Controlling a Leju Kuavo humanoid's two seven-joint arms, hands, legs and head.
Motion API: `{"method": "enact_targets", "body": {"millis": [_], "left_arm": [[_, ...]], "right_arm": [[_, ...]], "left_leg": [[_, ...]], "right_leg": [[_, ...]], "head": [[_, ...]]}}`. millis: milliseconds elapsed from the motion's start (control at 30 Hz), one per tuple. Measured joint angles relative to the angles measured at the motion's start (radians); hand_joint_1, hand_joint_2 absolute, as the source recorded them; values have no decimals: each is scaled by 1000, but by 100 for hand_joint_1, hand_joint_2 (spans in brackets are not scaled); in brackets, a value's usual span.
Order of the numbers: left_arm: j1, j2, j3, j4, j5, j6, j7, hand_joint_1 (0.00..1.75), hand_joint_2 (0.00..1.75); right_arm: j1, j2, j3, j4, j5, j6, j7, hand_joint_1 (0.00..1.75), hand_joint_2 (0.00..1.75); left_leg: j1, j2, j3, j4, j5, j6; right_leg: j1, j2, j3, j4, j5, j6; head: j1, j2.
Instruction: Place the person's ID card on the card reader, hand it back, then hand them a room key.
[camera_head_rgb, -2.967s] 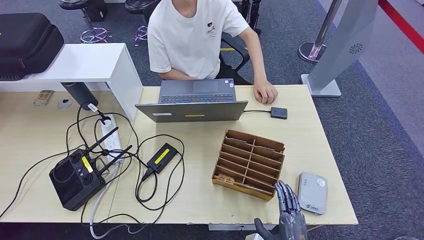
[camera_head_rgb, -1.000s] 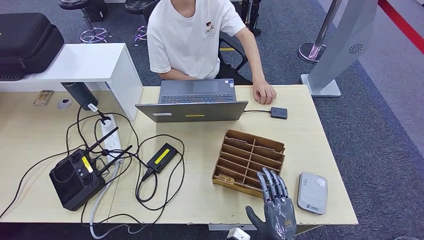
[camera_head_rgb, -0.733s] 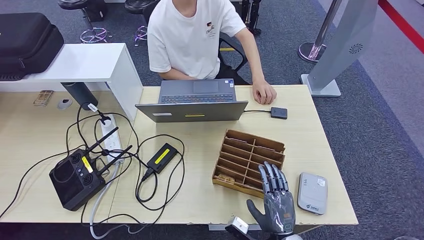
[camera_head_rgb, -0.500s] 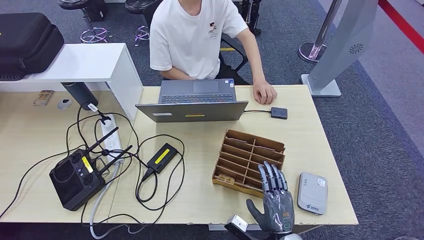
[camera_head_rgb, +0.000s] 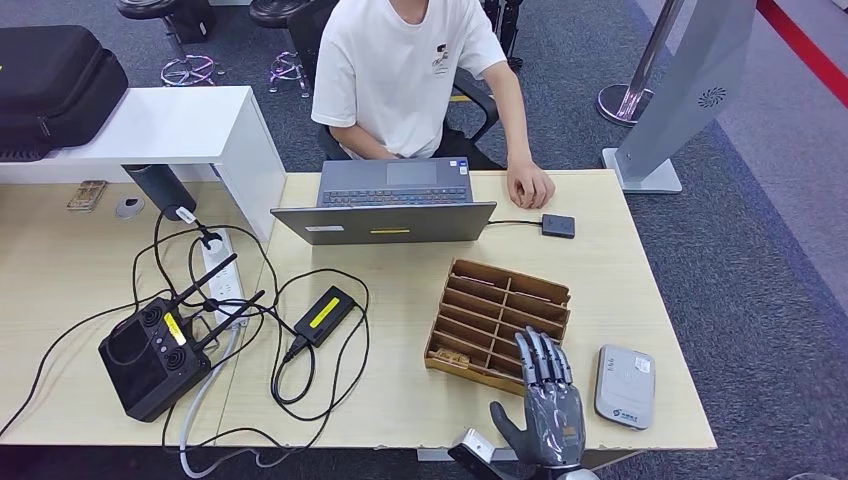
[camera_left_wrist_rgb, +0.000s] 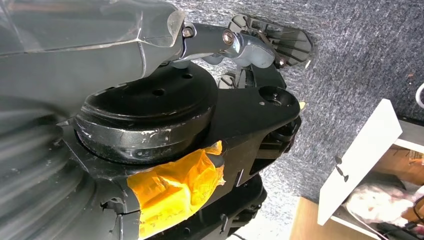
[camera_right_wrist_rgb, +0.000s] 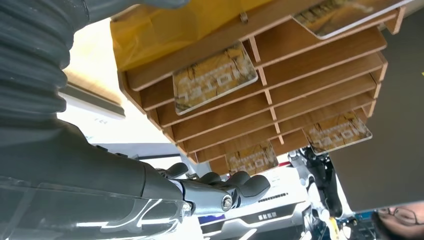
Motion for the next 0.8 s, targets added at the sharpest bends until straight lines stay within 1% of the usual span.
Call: {"method": "enact_targets", "body": {"millis": [333, 467, 633, 800], "left_arm": [[0, 0, 0, 0, 6, 0, -3, 0, 175], [1, 0, 0, 0, 6, 0, -6, 0, 175], [2, 0, 0, 0, 9, 0, -9, 0, 175], [2, 0, 0, 0, 15, -1, -12, 0, 175]], "right_arm": [[-2, 0, -20, 39, -7, 0, -12, 0, 175], [-6, 0, -27, 50, -9, 0, -17, 175, 175], [-9, 0, -34, 63, -23, 0, -25, 175, 175], [-19, 0, -38, 74, -65, -7, -42, 175, 175]], "left_leg": [[0, 0, 0, 0, 0, 0], [0, 0, 0, 0, 0, 0], [0, 0, 0, 0, 0, 0], [0, 0, 0, 0, 0, 0]], "right_leg": [[0, 0, 0, 0, 0, 0], [0, 0, 0, 0, 0, 0], [0, 0, 0, 0, 0, 0], [0, 0, 0, 0, 0, 0]], "head": [[0, 0], [0, 0], [0, 0], [0, 0]]}}
